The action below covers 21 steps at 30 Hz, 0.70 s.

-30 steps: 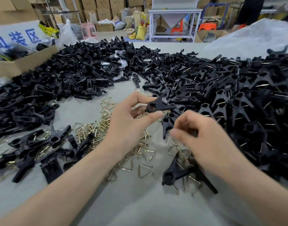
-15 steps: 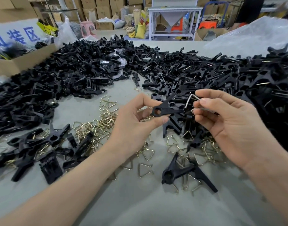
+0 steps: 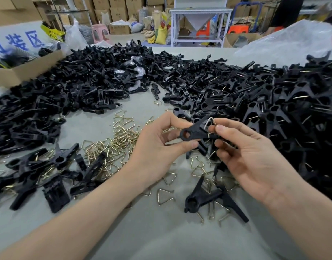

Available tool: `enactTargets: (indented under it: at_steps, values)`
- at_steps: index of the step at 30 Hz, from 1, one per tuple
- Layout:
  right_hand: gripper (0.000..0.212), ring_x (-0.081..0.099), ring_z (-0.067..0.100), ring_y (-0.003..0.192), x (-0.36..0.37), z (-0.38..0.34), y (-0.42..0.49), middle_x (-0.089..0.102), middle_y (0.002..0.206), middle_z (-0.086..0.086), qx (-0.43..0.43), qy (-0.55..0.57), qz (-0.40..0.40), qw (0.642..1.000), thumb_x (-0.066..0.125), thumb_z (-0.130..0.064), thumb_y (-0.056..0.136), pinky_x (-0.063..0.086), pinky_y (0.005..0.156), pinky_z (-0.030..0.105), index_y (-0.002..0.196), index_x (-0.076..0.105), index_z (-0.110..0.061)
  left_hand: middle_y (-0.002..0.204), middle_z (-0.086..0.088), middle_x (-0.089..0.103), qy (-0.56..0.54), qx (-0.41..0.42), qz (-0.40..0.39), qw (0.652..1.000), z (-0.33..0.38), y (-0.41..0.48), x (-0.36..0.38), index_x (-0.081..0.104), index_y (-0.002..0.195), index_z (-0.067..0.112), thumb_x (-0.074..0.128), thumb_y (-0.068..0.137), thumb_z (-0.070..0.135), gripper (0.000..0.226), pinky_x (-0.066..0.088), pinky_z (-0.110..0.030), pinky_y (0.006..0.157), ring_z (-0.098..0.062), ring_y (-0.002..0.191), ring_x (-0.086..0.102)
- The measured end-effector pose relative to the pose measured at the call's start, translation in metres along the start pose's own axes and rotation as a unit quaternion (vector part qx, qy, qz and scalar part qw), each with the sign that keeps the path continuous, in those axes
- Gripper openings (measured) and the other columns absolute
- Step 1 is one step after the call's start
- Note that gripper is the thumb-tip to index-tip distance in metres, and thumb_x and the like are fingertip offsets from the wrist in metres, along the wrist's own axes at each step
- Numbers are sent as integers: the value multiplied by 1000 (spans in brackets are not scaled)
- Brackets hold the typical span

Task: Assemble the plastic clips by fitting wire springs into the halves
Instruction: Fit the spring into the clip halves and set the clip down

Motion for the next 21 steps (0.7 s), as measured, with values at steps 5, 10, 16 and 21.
enactTargets:
  at_steps: [5, 10, 16, 21]
  values:
    - [14, 55, 4, 56, -2, -1, -1, 73, 77, 0, -7, 27, 9, 1000, 68, -13, 60, 45, 48, 13, 69, 78, -18, 94, 7, 74, 18, -3, 5, 1000, -1, 0, -2, 63, 75, 34, 76, 72, -2, 39, 52, -22, 80, -13, 90, 70]
    - [13, 58, 5, 62, -11, -22, 0, 74, 81, 2, -108, -97, 20, 989, 71, -9, 69, 48, 54, 15, 79, 74, -18, 89, 5, 72, 55, -7, 145, 988, 1, 8, -39, 60, 80, 29, 77, 77, 10, 25, 56, -39, 75, -22, 80, 67]
    - [11, 52, 15, 48, -9, -58, -14, 69, 65, -9, -127, -627, -190, 745, 62, -35, 73, 48, 48, 26, 75, 73, -38, 77, 14, 69, 9, -17, 235, 972, -7, 11, -59, 58, 78, 22, 76, 79, 5, 25, 55, -46, 88, -16, 81, 67]
    - [7, 55, -16, 62, -14, -57, -20, 63, 70, -30, -80, -734, -182, 649, 63, -47, 71, 37, 58, 1, 73, 70, -47, 82, 8, 72, -28, -17, 211, 977, -8, 11, -54, 60, 79, 21, 77, 74, 8, 22, 58, -37, 84, -30, 91, 70]
Point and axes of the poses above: each hand's wrist, its own y-axis towards the middle knuckle, its own x-axis out of the palm, z = x × y, the point moved 4 cm from there along y, towards the middle knuckle
